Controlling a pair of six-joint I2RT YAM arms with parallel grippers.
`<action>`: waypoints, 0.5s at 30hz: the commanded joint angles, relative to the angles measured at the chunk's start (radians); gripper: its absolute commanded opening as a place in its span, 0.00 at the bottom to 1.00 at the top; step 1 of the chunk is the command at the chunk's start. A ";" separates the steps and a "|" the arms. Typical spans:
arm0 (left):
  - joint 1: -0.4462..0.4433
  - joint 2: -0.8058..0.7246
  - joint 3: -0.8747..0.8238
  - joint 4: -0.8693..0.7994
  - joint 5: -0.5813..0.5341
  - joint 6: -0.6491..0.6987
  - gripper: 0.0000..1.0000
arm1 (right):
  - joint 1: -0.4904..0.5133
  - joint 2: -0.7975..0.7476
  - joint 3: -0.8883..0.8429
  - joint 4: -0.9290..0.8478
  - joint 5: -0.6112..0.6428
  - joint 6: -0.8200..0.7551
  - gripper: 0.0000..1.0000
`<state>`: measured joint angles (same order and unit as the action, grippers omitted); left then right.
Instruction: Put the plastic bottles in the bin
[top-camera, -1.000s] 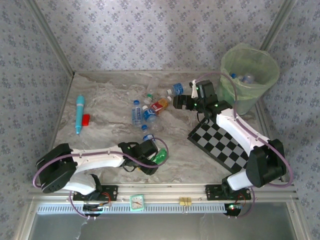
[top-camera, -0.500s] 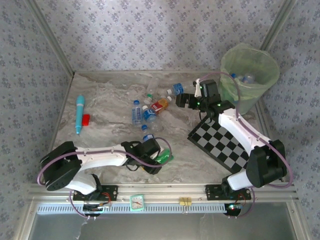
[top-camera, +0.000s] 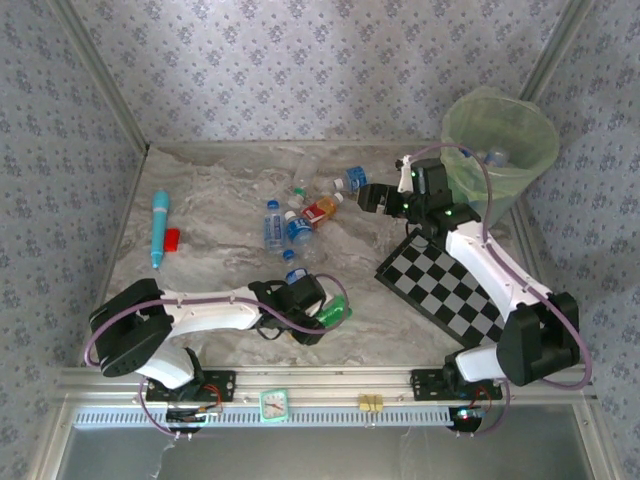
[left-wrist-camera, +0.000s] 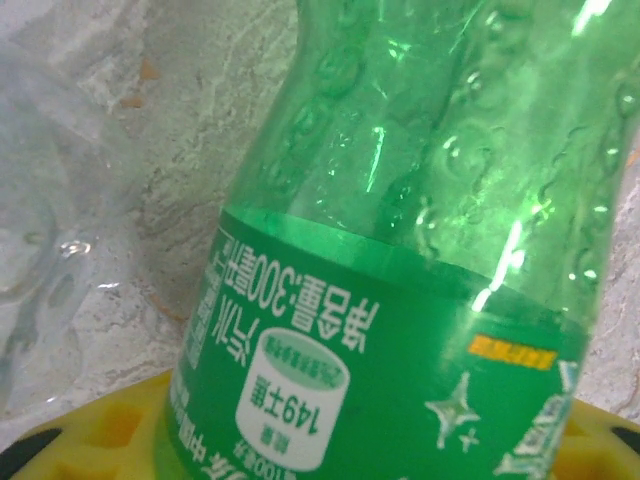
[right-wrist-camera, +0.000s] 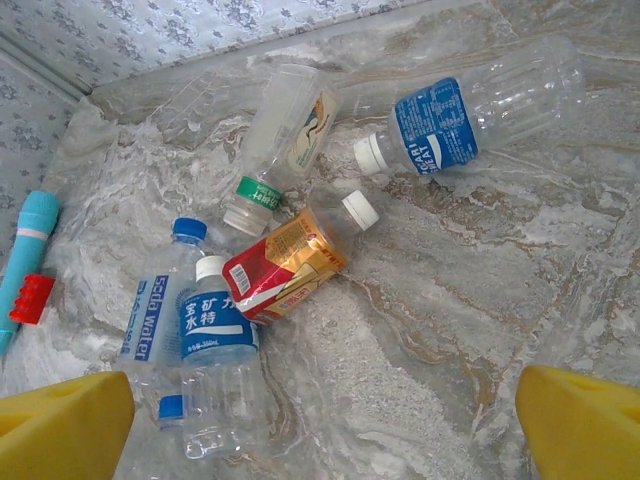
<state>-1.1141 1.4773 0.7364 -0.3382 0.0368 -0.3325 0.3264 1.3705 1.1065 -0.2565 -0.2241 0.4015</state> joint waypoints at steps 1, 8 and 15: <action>-0.006 -0.039 0.046 -0.017 -0.014 0.024 0.45 | -0.015 -0.045 -0.021 -0.011 -0.024 0.009 1.00; 0.078 -0.135 0.115 0.015 0.043 0.013 0.45 | -0.051 -0.088 -0.059 0.041 -0.123 0.045 1.00; 0.242 -0.183 0.126 0.249 0.111 -0.077 0.46 | -0.049 -0.087 -0.100 0.203 -0.310 0.120 1.00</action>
<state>-0.9024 1.3087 0.8307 -0.2245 0.1032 -0.3603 0.2733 1.2976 1.0248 -0.1535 -0.4183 0.4683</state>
